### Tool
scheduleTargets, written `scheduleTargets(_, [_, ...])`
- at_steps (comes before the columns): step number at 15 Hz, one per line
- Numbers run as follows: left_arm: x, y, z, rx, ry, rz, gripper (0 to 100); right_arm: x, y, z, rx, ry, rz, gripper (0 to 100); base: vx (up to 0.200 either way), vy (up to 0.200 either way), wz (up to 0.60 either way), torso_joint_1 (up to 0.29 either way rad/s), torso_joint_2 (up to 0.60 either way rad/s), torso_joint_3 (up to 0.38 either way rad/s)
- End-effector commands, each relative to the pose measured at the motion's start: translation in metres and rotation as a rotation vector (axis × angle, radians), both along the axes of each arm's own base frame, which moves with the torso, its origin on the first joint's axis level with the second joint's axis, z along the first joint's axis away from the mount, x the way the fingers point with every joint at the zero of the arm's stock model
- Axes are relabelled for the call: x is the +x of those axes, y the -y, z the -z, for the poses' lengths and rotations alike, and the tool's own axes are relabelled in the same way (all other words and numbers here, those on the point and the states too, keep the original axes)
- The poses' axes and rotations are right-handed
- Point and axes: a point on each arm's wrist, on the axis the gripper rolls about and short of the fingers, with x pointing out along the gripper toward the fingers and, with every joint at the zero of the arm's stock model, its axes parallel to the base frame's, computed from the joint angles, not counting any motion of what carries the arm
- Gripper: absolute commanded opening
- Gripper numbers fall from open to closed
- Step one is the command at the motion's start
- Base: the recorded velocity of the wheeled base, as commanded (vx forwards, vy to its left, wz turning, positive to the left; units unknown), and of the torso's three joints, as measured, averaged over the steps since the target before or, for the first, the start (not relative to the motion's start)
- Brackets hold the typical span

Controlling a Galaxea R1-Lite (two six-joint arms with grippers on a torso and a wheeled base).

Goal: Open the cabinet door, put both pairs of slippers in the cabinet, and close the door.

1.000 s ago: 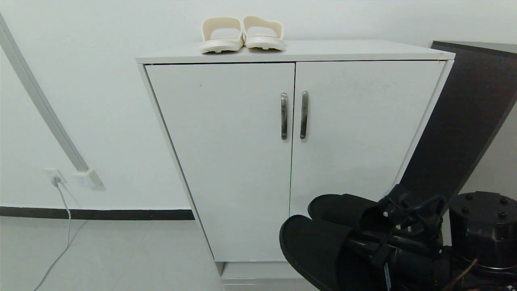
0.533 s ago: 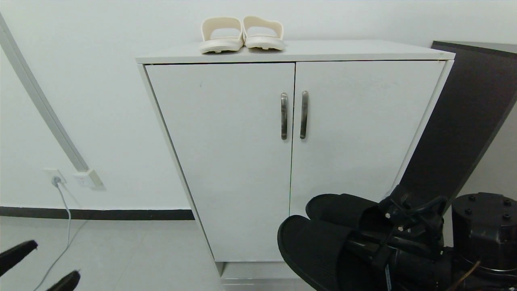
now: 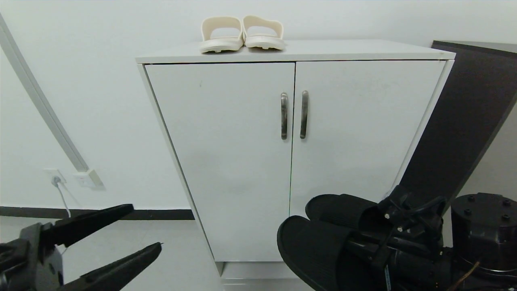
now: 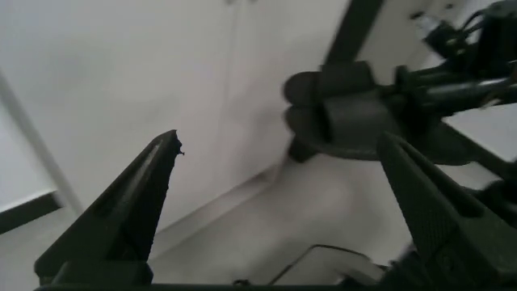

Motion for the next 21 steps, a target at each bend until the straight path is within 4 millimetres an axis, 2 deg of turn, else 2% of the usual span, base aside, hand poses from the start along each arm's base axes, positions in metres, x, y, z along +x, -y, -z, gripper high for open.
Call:
scheduleTargets(1, [0.023, 0.018, -0.003, 0.003, -0.051, 0.059, 100, 0.000, -0.001, 0.000, -0.001, -0.001, -0.004, 0, 0.000, 0.000, 0.00, 0.000, 0.00, 0.000])
scheduleTargets(2, [0.036, 0.027, -0.008, -0.004, -0.038, 0.073, 100, -0.001, -0.001, 0.001, -0.003, 0.000, -0.005, 0, 0.000, 0.000, 0.00, 0.000, 0.00, 0.000])
scheduleTargets(6, [0.064, 0.056, -0.022, -0.012, -0.022, 0.141, 100, 0.001, -0.003, 0.005, -0.016, -0.014, -0.008, 0, 0.000, 0.000, 0.00, 0.000, 0.00, 0.000])
scheduleTargets(11, [0.088, 0.106, -0.048, -0.083, -0.030, 0.252, 100, 0.001, -0.003, 0.006, -0.015, -0.022, -0.020, 0, 0.000, 0.000, 0.00, 0.000, 0.00, 0.000])
scheduleTargets(16, [0.109, 0.143, -0.078, -0.128, 0.016, 0.392, 100, 0.001, -0.004, 0.005, -0.011, -0.021, -0.027, 0, 0.000, 0.000, 0.00, 0.000, 0.00, 0.000])
scheduleTargets(19, [0.129, 0.160, -0.084, -0.169, -0.020, 0.407, 100, 0.001, -0.003, 0.005, -0.009, -0.019, -0.027, 0, 0.000, 0.000, 0.00, 0.000, 0.00, 0.000])
scheduleTargets(21, [0.142, 0.176, -0.079, -0.169, -0.037, 0.405, 100, 0.001, -0.004, 0.006, -0.012, -0.023, -0.029, 0, 0.000, 0.000, 0.00, 0.000, 0.00, 0.000])
